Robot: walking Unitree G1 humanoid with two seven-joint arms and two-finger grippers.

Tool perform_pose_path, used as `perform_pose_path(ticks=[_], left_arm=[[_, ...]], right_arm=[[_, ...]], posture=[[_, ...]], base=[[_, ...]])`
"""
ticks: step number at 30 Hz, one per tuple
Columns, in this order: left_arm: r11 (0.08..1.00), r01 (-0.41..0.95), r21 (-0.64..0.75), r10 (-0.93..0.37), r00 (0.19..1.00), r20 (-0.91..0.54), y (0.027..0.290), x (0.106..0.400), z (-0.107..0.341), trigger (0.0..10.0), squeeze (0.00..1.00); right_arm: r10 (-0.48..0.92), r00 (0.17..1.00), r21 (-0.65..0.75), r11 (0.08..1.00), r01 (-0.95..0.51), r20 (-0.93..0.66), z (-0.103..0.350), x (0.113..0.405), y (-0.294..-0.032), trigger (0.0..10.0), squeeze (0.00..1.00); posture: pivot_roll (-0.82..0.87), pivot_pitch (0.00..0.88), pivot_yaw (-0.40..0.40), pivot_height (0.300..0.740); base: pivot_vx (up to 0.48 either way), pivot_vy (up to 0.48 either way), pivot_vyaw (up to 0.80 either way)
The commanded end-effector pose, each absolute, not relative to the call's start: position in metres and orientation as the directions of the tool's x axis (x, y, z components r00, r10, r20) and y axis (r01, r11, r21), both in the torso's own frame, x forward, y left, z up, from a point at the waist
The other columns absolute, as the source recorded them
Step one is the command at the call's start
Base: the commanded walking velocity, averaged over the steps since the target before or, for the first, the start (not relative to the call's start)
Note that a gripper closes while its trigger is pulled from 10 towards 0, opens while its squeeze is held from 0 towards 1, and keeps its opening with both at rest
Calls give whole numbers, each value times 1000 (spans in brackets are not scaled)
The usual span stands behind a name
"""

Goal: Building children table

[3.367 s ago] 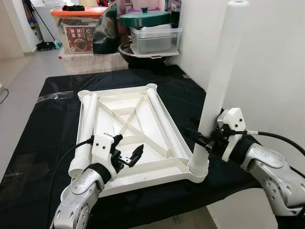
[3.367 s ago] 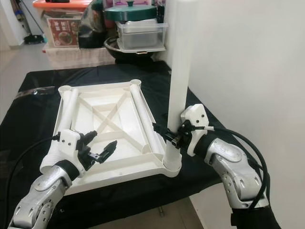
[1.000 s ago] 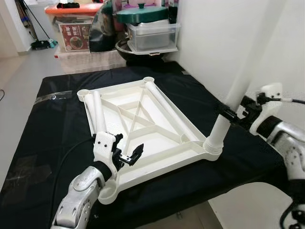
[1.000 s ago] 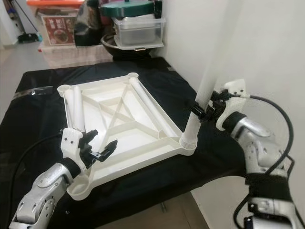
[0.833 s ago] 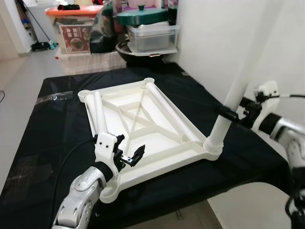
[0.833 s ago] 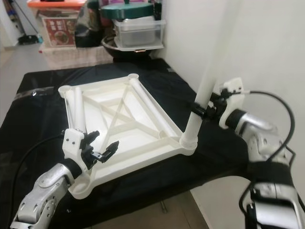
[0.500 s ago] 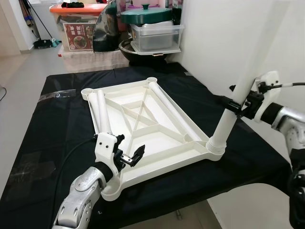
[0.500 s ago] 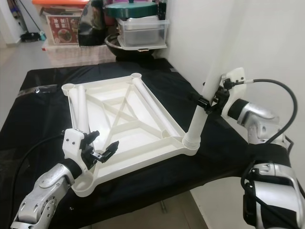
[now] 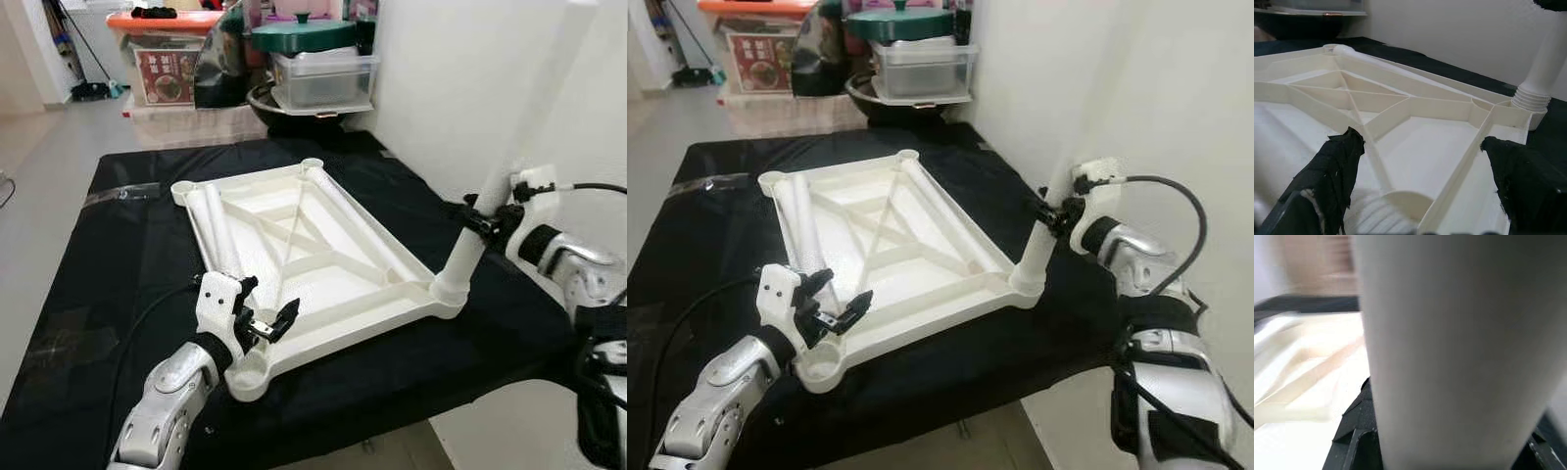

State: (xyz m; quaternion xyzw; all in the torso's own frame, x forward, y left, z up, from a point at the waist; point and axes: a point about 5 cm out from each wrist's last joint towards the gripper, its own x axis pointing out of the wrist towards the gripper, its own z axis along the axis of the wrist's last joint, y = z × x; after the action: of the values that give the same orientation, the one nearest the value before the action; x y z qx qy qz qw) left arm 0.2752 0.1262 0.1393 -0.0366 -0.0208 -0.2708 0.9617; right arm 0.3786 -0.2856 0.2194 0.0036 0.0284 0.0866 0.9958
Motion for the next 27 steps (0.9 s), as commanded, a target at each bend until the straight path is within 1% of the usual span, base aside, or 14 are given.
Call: perform_pose_path(ticks=[1, 2, 3, 5, 7, 9, 11, 14, 15, 16, 23, 24, 26, 27], left_arm=[[854, 517, -54, -515, 856, 43, 129, 274, 136, 10000, 0], [854, 517, -54, -515, 856, 43, 129, 274, 136, 10000, 0], [856, 515, -52, -513, 857, 42, 130, 274, 136, 10000, 0], [856, 514, -51, -513, 858, 41, 130, 274, 136, 10000, 0], [856, 515, -47, -514, 857, 38, 130, 274, 136, 10000, 0], [856, 515, -46, -514, 857, 38, 130, 274, 135, 10000, 0], [854, 518, -46, -517, 855, 35, 130, 275, 135, 10000, 0], [853, 519, -46, -518, 854, 34, 130, 276, 135, 10000, 0], [853, 521, -46, -520, 854, 33, 129, 276, 135, 10000, 0], [852, 521, -47, -520, 853, 33, 129, 277, 135, 10000, 0], [854, 518, -53, -517, 855, 38, 128, 277, 134, 10000, 0], [854, 518, -53, -517, 855, 39, 128, 277, 134, 10000, 0], [850, 524, -58, -522, 852, 40, 127, 278, 134, 10000, 0], [850, 524, -58, -522, 852, 40, 127, 278, 134, 10000, 0]], right_arm=[[-148, 974, 52, 986, 158, -169, 190, 372, -299, 0, 0], [-148, 974, 52, 986, 158, -169, 190, 372, -299, 0, 0], [-241, 955, 70, 964, 255, -171, 184, 368, -282, 0, 0], [-259, 951, 82, 958, 275, -168, 181, 365, -272, 0, 0], [-290, 942, 132, 940, 313, -170, 177, 355, -241, 0, 0], [-295, 940, 143, 937, 320, -171, 177, 354, -235, 0, 0], [-230, 956, 186, 947, 263, -181, 180, 352, -192, 0, 0], [-206, 961, 200, 950, 242, -185, 182, 352, -176, 0, 0], [-165, 968, 200, 958, 203, -191, 186, 352, -163, 4863, 0], [-118, 976, 208, 966, 155, -181, 189, 352, -156, 10000, 1000], [-9, 999, 239, 971, 17, -38, 223, 347, -169, 10000, 1000], [77, 997, 240, 967, -83, 32, 234, 343, -174, 10000, 0], [336, 928, 224, 903, -365, 160, 247, 331, -180, 10000, 0], [336, 928, 224, 903, -365, 160, 247, 331, -180, 10000, 0]], posture=[[3, 0, -55, 740], [3, 0, -55, 740], [5, 0, -48, 740], [5, 0, -48, 740], [5, 0, -46, 740], [5, 0, -46, 740], [-1, 0, -42, 740], [-1, 0, -42, 740], [-3, 0, -41, 740], [-4, 0, -45, 740], [-8, 0, -49, 740], [-11, 0, -47, 740], [-21, 0, -42, 740], [-21, 0, -42, 740]], base=[[0, 0, 0], [0, 0, 0], [0, 0, 0], [0, 0, 0], [0, 0, 0], [0, 0, 0], [0, 0, 0], [0, 0, 0], [0, 0, 0], [0, 0, 0], [0, 0, 0], [0, 0, 0], [0, 0, 0], [0, 0, 0]])
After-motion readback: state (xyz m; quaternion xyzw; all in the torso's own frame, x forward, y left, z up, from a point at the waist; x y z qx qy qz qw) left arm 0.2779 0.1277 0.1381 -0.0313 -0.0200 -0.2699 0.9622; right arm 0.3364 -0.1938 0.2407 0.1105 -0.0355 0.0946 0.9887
